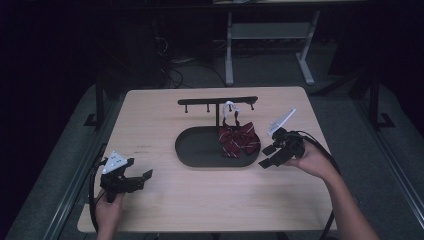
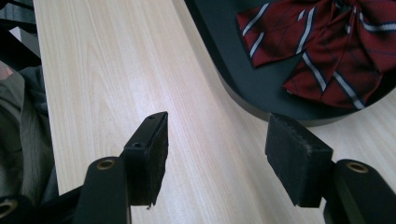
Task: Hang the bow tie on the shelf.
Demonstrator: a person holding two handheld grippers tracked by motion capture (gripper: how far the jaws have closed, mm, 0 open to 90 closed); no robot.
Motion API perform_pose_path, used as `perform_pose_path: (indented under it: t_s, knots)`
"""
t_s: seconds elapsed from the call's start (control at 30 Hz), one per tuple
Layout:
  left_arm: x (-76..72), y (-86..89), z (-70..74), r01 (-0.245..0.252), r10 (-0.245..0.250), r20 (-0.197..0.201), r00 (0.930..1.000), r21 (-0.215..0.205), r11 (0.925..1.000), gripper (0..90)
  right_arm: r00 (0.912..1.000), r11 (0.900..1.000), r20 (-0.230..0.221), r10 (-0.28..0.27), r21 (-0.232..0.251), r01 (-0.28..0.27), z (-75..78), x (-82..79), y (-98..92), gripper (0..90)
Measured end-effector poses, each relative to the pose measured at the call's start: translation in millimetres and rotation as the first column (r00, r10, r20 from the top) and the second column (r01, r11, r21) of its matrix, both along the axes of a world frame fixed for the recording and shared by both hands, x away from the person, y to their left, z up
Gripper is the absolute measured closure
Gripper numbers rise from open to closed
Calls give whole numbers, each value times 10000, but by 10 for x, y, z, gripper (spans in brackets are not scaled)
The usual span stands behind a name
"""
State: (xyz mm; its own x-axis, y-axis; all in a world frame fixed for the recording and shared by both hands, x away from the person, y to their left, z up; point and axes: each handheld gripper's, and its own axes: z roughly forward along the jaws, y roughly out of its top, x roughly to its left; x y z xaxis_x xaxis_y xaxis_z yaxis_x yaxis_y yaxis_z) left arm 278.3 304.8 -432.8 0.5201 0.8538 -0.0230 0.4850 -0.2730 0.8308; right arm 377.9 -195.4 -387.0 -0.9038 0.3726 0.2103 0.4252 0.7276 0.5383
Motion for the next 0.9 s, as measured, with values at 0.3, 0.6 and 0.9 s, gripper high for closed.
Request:
perform_pose_path:
  t_s: [0.3, 0.6, 0.9]
  knots:
    - [0, 3, 0, 2, -2, -15, 10000, 25, 10000, 163, 9999, 10000, -128, -64, -12, 64, -71, -101, -74, 387]
    - [2, -1, -2, 14, -14, -26, 10000, 37, 10000, 163, 9998, 9999, -157, -84, 100, 86, -149, -185, -121, 387]
    - [0, 0, -3, 6, -6, 10, 10000, -3, 10000, 163, 9995, 9994, -184, -238, 244, 242, -230, -318, -164, 386]
